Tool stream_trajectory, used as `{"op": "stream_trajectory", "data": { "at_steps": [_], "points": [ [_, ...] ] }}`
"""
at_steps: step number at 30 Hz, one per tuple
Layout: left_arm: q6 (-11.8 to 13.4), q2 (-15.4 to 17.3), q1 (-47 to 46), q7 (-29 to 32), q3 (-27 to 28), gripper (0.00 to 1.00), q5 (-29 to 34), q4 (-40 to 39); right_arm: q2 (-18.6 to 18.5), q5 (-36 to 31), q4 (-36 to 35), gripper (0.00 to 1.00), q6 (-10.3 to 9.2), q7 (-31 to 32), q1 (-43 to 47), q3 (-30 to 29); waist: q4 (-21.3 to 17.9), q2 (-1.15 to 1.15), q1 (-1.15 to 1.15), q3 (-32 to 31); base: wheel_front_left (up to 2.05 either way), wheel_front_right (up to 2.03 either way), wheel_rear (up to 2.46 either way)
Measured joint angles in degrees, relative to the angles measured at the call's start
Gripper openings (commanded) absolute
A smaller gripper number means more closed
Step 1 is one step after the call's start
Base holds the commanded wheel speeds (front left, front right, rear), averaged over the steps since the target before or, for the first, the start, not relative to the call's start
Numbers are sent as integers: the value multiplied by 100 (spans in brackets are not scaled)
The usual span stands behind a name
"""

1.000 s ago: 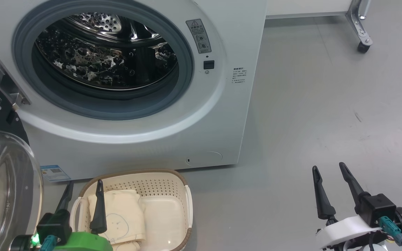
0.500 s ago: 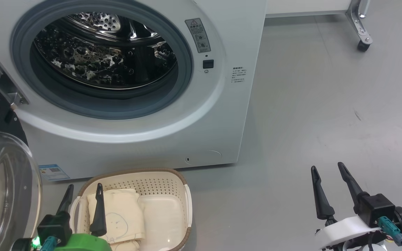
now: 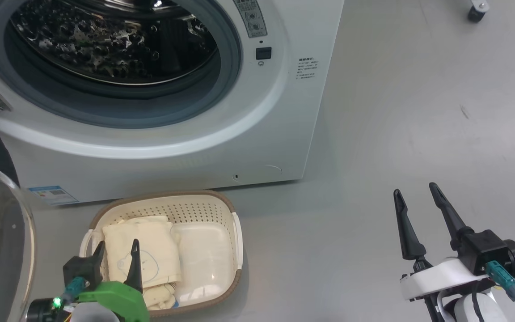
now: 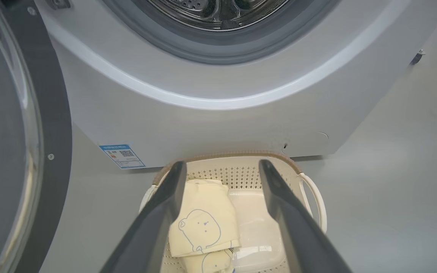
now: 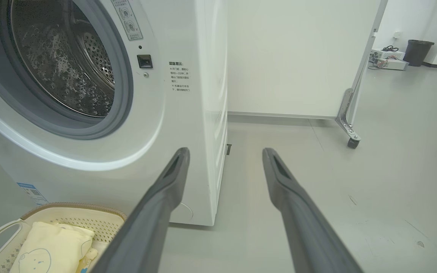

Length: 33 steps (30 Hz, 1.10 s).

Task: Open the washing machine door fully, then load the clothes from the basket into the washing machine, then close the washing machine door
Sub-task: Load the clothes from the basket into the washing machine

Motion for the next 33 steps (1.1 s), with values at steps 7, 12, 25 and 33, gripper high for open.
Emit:
{"op": "stream_trajectory", "data": {
  "at_steps": [7, 12, 25, 33],
  "points": [
    [-98, -21, -517, 415, -181, 100, -91, 622, -38, -1, -137, 100, 1, 0, -180, -12, -59, 0, 0, 437, 0, 0, 0],
    [-133, -27, -997, 645, -185, 100, -138, 1078, -57, -2, -238, 100, 48, 0, -339, -12, -115, 0, 0, 828, 0, 0, 0],
    [-166, -59, -2042, 945, 57, 100, -472, 1915, -83, -8, -505, 100, 51, 0, -771, -5, -271, 0, 0, 1878, 0, 0, 0],
    [-179, -78, -2632, 1023, 168, 100, -514, 2301, -121, -8, -712, 100, 52, 0, -1017, -53, -356, 0, 1, 2535, 0, 0, 0]
  ]
}}
